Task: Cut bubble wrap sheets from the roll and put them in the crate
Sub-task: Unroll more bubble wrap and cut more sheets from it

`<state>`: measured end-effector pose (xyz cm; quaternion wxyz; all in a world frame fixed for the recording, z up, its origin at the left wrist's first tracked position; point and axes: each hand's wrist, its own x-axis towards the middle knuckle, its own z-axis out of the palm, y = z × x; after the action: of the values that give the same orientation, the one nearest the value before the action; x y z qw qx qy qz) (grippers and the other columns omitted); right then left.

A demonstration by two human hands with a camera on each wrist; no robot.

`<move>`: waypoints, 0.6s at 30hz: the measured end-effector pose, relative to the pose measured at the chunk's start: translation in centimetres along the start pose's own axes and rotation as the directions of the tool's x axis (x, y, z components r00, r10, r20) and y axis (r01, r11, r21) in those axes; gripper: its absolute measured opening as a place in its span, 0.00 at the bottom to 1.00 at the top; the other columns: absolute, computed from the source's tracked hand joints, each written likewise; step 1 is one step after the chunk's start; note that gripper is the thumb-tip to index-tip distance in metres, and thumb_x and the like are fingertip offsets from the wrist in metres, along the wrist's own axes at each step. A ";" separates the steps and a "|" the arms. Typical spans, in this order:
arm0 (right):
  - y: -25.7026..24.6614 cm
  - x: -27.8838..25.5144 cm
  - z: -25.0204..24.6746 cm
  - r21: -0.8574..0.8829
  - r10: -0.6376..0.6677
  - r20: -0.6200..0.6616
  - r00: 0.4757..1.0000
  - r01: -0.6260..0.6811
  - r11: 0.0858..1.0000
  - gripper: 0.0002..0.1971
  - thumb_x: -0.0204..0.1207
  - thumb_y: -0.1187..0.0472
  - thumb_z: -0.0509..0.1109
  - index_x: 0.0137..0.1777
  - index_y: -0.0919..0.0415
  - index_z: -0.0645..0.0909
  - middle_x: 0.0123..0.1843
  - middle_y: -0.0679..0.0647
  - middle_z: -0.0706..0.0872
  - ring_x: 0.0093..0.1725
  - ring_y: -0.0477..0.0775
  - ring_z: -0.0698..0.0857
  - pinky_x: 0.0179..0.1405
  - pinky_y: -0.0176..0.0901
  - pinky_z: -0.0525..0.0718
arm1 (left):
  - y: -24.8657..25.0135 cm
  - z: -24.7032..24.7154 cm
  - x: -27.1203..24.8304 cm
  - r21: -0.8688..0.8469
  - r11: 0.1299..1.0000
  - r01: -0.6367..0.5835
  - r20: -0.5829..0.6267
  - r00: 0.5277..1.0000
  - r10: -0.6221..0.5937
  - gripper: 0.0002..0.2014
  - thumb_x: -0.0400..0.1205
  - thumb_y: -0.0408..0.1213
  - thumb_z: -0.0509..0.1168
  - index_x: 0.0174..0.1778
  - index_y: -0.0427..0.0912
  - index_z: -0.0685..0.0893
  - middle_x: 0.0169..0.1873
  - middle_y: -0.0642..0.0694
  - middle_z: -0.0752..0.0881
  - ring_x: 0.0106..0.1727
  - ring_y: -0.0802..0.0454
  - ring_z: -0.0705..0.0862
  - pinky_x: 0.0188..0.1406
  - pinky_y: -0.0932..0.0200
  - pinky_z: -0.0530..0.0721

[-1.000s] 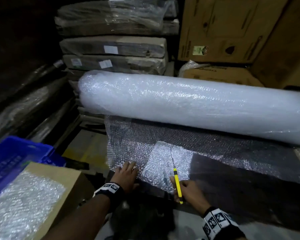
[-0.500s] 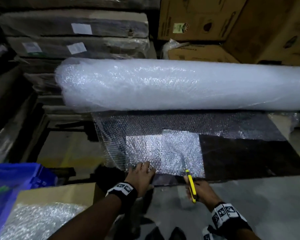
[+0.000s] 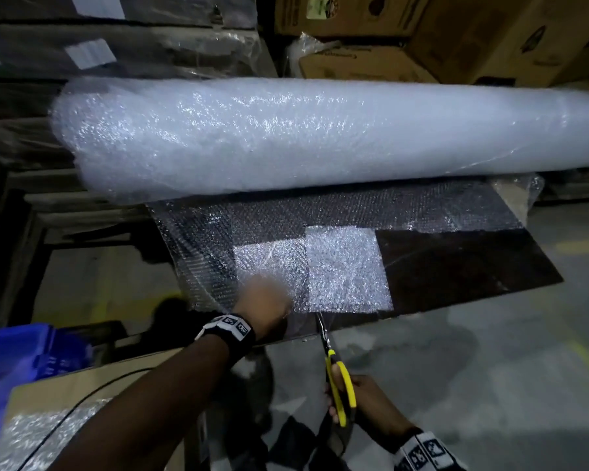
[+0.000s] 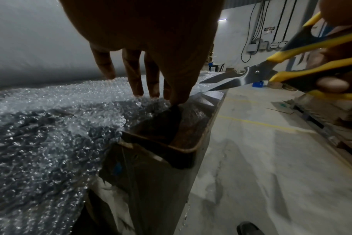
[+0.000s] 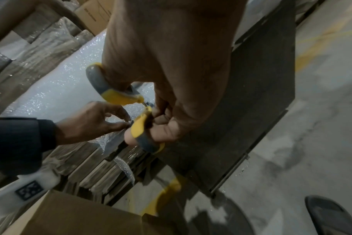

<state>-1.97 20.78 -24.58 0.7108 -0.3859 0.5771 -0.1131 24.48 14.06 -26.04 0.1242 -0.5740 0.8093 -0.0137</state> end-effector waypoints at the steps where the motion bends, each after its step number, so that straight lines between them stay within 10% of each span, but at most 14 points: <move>1: 0.1 -0.2 0.3 0.027 0.011 0.002 1.000 -0.011 1.000 0.34 0.71 0.35 0.75 0.45 0.72 0.86 0.35 0.66 0.84 0.30 0.60 0.82 0.31 0.47 0.82 | 0.1 0.0 0.1 0.014 1.000 -0.009 0.004 1.000 0.009 0.13 0.84 0.46 0.61 0.60 0.45 0.84 0.57 0.41 0.84 0.59 0.37 0.80 0.63 0.35 0.70; 18: 0.4 0.4 3.5 0.187 0.055 0.089 0.995 -0.071 0.980 0.40 0.67 0.28 0.70 0.50 0.71 0.81 0.35 0.61 0.81 0.30 0.56 0.81 0.32 0.44 0.83 | 0.4 -1.4 -0.2 -0.087 0.992 0.096 -0.022 0.995 -0.098 0.17 0.86 0.43 0.61 0.70 0.43 0.78 0.71 0.40 0.74 0.72 0.39 0.70 0.71 0.30 0.67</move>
<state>1.26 22.26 -25.04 0.7710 -0.3025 0.5453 -0.1288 23.86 14.23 -24.70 0.0880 -0.6171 0.7819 0.0073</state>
